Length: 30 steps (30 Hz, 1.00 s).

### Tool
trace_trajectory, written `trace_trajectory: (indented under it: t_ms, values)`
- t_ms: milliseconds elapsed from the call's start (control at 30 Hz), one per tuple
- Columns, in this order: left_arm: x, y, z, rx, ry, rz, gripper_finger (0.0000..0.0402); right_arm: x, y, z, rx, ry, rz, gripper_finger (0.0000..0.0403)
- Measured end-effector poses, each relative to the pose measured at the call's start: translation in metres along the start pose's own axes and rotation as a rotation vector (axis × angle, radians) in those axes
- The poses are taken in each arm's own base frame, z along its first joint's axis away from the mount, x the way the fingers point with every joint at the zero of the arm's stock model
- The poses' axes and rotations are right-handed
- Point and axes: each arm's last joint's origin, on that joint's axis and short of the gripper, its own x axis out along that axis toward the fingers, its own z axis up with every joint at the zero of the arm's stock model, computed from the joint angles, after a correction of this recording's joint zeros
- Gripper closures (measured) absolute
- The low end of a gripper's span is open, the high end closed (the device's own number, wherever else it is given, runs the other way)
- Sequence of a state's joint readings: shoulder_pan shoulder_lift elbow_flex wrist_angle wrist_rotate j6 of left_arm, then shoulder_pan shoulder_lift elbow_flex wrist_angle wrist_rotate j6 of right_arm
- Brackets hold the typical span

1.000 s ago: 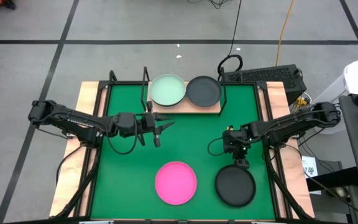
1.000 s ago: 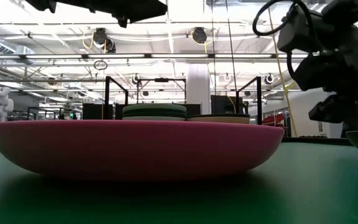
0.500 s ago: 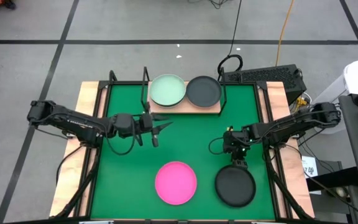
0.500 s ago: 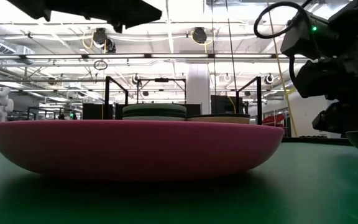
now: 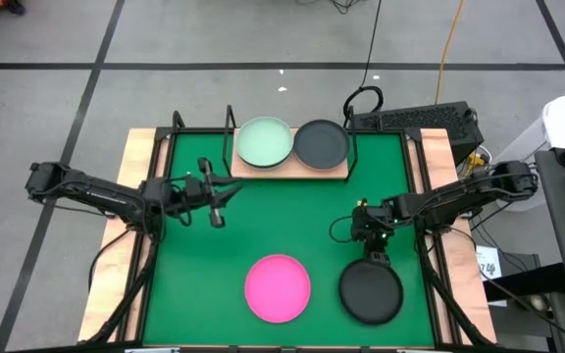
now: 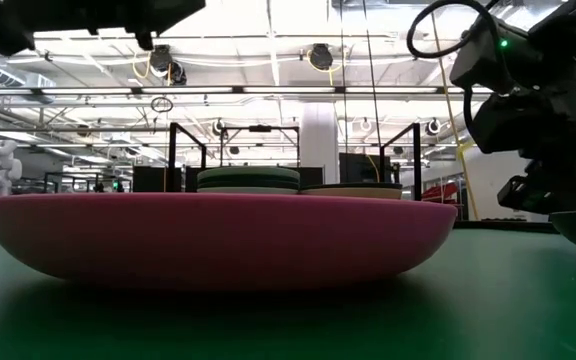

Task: Place and stack plates onto a shelf
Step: Stack the black plate on top of the black plate on the shelf

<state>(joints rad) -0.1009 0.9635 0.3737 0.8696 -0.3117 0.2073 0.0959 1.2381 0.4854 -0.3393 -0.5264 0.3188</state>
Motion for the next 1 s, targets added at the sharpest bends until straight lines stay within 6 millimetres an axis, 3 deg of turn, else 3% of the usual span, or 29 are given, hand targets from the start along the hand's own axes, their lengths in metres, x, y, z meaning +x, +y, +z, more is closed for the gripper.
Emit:
trace_trajectory:
  t_ms: [67, 200, 433, 600, 767, 1000]
  values:
    - [-0.003, 0.001, 0.0, -0.005, -0.014, 0.003, 0.0317, -0.001, -0.002, 0.001, -0.002, -0.003, 0.01, 0.0391]
    - [-0.005, 0.002, 0.0, -0.004, -0.021, 0.005, 0.0317, -0.008, -0.003, 0.008, 0.012, -0.031, 0.023, 0.0399]
    - [-0.005, 0.002, 0.0, -0.004, -0.018, 0.004, 0.0317, -0.038, 0.007, 0.042, -0.074, -0.136, 0.028, 0.0401]
    - [-0.005, 0.002, 0.0, -0.001, -0.018, 0.007, 0.0317, -0.083, 0.019, 0.08, -0.212, -0.28, -0.084, 0.0402]
    - [-0.004, 0.002, 0.0, -0.002, -0.018, 0.009, 0.0317, -0.142, 0.022, 0.114, -0.317, -0.499, -0.375, 0.0402]
    - [-0.004, 0.002, 0.0, -0.006, -0.018, 0.009, 0.0317, -0.217, -0.008, 0.138, -0.262, -0.727, -0.742, 0.0402]
